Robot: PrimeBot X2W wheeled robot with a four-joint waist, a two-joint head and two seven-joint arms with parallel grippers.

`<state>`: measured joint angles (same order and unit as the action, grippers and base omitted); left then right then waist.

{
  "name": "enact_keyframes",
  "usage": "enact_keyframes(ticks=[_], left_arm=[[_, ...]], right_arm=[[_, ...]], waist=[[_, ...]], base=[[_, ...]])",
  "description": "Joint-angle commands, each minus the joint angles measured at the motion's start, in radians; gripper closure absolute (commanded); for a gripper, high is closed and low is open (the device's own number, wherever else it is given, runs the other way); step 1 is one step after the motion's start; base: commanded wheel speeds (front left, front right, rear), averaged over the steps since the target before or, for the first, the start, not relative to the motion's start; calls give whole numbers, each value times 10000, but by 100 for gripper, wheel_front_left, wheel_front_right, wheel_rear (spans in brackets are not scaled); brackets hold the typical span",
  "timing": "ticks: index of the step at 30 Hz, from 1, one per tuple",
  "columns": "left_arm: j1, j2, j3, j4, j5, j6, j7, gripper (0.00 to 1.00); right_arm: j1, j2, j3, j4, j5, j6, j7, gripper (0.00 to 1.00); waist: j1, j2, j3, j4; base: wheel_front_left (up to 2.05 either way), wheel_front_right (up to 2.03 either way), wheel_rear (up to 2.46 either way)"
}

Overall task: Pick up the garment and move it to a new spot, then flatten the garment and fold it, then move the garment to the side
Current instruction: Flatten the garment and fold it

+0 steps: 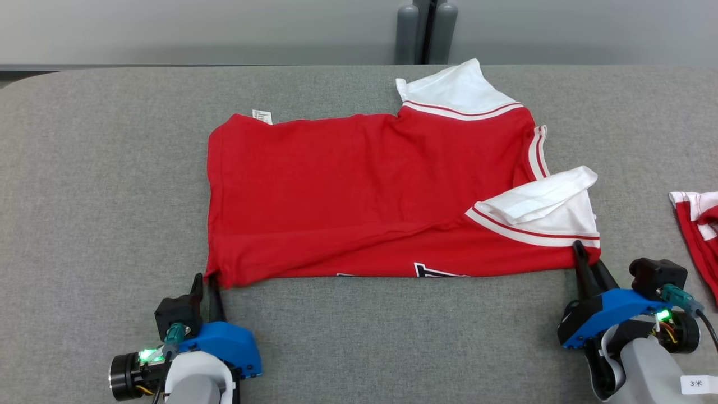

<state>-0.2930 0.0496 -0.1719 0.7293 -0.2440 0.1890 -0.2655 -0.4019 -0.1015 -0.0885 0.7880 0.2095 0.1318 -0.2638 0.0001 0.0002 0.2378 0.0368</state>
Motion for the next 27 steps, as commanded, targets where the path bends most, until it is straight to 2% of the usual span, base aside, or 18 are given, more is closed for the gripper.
enact_keyframes(ticks=[1, 2, 5, 9, 19, 20, 21, 23, 24, 25, 26, 27], left_arm=[[124, 60, 121, -44, 79, -19, 24, 84], [159, 59, 199, -85, 101, -58, 24, 100], [270, 49, 321, -3, 160, -187, 22, 100], [154, 30, 212, 295, 159, -761, 22, 100], [-131, 11, 242, 542, 337, -949, 24, 100], [-127, 10, 248, 527, 318, -949, 22, 98], [-111, 11, 253, 506, 292, -944, 22, 71], [-45, 10, 244, 431, 265, -934, 22, 51], [-6, 9, 193, 407, 240, -1000, 22, 51], [28, 7, 135, 417, 230, -1035, 22, 53], [47, 9, 100, 472, 191, -1077, 22, 87], [39, 12, 103, 489, 160, -1068, 22, 100]], right_arm=[[75, -111, -79, -65, -17, -19, -4, 100], [90, -117, -116, -85, -27, -19, -4, 100], [111, -125, -178, -127, -23, -19, -4, 100], [109, -87, -104, -184, 83, -19, -4, 100], [55, -27, 10, -235, 209, -18, -4, 100], [58, -23, 8, -227, 213, -18, -4, 100], [61, -16, 11, -219, 219, -18, -4, 100], [71, 3, 22, -229, 213, -18, -4, 100], [81, 10, 22, -242, 215, -18, -4, 100], [93, 15, 17, -246, 204, -18, -4, 100], [100, 22, 19, -255, 201, -18, -4, 100], [108, 25, 27, -264, 199, -18, -4, 100]], waist=[[-1, -2, -37, 3], [-1, -2, -63, 5], [-1, -2, -142, 6], [-1, -2, -221, -21], [-1, -2, -295, -135], [-1, -2, -311, -144], [-1, -2, -328, -153], [-1, -2, -367, -164], [-1, -2, -382, -164], [-1, -2, -390, -159], [-1, -2, -394, -155], [-1, -2, -397, -152]], base=[[0, 0, 0], [0, 0, 0], [0, 0, 0], [0, 0, 0], [0, 0, 0], [0, 0, 0], [0, 0, 0], [0, 0, 0], [0, 0, 0], [0, 0, 0], [0, 0, 0], [0, 0, 0]])
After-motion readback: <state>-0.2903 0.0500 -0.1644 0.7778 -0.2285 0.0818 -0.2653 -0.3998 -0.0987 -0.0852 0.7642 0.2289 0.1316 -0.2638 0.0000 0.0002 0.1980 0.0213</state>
